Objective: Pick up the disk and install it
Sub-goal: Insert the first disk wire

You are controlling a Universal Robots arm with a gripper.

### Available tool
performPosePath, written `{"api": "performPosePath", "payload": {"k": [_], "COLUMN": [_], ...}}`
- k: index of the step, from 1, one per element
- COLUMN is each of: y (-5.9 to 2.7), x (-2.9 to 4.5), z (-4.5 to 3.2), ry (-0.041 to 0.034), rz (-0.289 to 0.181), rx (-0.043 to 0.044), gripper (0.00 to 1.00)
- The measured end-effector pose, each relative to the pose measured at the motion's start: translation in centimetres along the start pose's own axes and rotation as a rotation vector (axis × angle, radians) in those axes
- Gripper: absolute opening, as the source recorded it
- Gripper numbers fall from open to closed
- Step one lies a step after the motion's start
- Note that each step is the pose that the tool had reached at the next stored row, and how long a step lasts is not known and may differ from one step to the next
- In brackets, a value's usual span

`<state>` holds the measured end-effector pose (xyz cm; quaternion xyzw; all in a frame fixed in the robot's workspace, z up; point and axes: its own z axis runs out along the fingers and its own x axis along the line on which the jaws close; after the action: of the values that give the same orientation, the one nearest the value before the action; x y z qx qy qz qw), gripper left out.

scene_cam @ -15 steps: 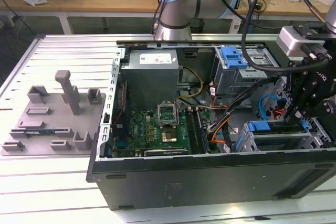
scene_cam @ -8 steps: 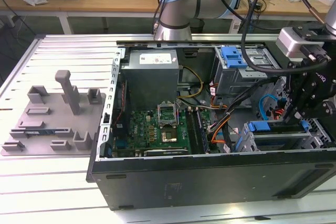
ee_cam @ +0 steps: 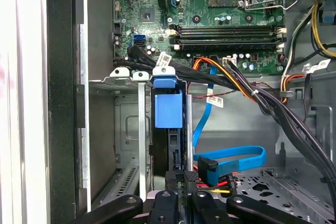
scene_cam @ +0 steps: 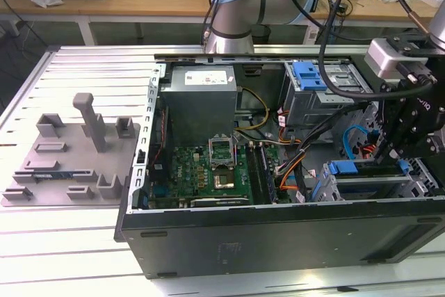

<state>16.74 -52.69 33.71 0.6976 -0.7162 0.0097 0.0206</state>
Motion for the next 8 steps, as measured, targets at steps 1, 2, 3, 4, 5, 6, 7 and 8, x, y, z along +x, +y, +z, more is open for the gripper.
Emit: {"api": "performPosePath", "payload": {"k": [1,2,3,4,5,6,7,8], "y": [0.00,0.01,0.01,0.01,0.01,0.01,0.02,0.02], "x": [0.00,0.00,0.00,0.00,0.00,0.00,0.00,0.00], "z": [0.03,0.04,0.05,0.06,0.05,0.06,0.08,0.08], "ry": [0.0001,-0.0001,-0.0002,-0.0002,-0.0002,-0.0002,-0.0008,-0.0009], "rz": [0.000,0.000,0.000,0.000,0.000,0.000,0.000,0.000], "rx": [0.0002,0.0003,0.0003,0.0004,0.0004,0.0003,0.0000,0.0002], "gripper": [0.16,0.16,0.16,0.16,0.16,0.16,0.17,0.17]}}
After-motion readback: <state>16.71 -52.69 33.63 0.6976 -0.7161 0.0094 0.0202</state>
